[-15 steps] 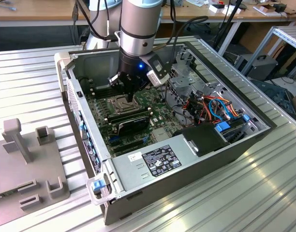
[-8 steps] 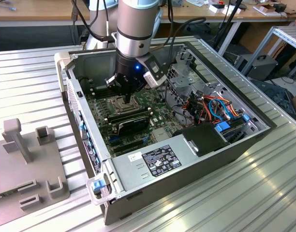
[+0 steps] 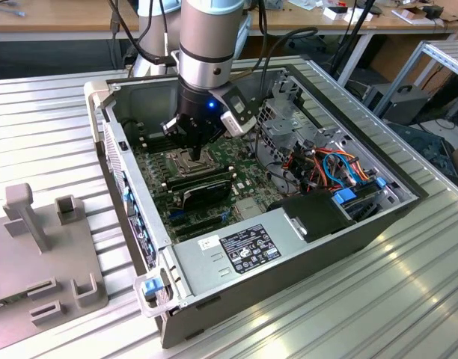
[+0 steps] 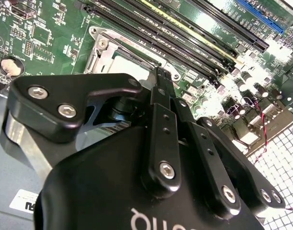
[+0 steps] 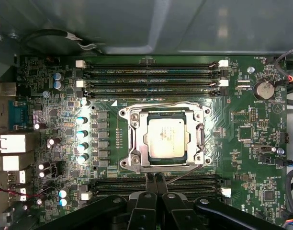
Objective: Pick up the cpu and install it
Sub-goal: 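Install the second cpu locking lever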
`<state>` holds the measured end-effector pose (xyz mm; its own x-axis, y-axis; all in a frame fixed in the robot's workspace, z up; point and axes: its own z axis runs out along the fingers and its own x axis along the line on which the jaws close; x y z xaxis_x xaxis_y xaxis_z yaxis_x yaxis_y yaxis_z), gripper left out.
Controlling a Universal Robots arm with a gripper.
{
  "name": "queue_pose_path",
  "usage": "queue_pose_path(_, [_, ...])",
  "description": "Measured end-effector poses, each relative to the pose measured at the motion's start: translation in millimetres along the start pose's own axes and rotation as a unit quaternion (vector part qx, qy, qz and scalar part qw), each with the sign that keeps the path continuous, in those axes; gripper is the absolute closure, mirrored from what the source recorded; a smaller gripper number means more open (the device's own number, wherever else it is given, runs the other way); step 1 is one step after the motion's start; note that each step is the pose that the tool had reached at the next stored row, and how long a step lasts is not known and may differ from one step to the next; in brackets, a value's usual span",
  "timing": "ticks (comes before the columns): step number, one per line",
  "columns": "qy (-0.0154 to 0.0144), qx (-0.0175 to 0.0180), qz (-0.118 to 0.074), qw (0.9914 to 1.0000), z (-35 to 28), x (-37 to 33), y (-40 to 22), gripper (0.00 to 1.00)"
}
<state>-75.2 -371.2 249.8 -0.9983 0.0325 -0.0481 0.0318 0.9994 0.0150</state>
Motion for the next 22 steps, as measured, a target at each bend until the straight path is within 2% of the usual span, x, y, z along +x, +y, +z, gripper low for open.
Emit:
queue_pose_path(7, [0.0000,0.0001,0.000,1.00000,1.5,8.0,-0.3,0.89])
queue_pose_path(13, [0.0000,0.0005,0.000,1.00000,6.6,16.3,-0.6,0.89])
queue_pose_path(22, [0.0000,0.0005,0.000,1.00000,8.4,18.0,-0.7,0.89])
